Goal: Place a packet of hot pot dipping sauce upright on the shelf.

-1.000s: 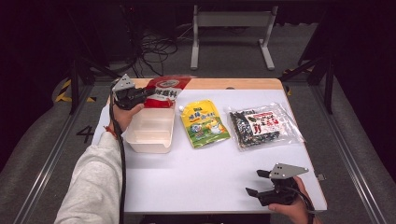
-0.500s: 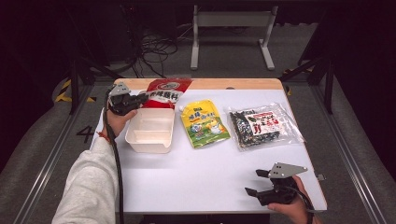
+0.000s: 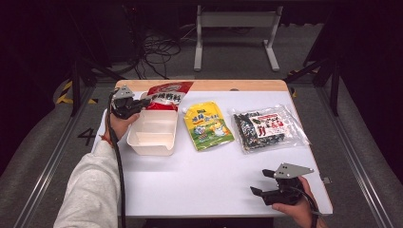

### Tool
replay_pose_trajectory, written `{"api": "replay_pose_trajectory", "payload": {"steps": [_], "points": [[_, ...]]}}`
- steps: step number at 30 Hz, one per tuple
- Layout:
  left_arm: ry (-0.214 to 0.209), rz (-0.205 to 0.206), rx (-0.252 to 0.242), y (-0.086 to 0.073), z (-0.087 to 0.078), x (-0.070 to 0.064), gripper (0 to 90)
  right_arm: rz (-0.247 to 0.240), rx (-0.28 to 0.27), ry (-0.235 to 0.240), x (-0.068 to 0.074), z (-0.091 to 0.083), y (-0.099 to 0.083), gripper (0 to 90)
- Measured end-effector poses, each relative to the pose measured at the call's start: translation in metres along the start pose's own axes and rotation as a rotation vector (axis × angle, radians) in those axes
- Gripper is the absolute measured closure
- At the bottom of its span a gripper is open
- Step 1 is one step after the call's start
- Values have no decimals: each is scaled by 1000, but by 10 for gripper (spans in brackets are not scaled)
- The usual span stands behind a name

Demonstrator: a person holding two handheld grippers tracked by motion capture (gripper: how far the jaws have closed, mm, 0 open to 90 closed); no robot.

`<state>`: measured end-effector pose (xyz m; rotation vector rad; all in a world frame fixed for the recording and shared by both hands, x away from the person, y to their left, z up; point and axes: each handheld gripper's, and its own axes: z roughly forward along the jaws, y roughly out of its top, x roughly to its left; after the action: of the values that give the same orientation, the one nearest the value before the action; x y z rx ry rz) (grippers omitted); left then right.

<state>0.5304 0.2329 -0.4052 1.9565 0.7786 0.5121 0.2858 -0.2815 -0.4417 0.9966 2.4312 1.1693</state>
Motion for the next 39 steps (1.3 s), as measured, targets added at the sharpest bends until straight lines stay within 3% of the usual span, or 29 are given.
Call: {"api": "replay_pose_trajectory", "payload": {"steps": [9,13,19,25,30,33,35,39], "points": [[8,-25,-8,0,-1,-1,875,-8,1,-11,-1,2,2,224],[17,-52,-21,-2,-3,0,846,22,-4,-43,-8,1,1,239],[45,-56,-43,-5,-10,-2,780,51,-7,-101,-17,-2,-2,263],[38,-57,-117,-5,-31,-8,740,106,-3,-166,-32,-5,-4,295],[17,-18,-154,-9,-54,-26,724,142,-25,-191,-45,-5,-2,317],[-19,13,-155,-12,-65,-41,722,149,-41,-194,-48,0,4,335],[-29,43,-147,-15,-71,-52,717,135,-43,-198,-47,4,10,363],[-67,64,-134,-21,-83,-71,708,88,-65,-194,-41,13,23,395]]}}
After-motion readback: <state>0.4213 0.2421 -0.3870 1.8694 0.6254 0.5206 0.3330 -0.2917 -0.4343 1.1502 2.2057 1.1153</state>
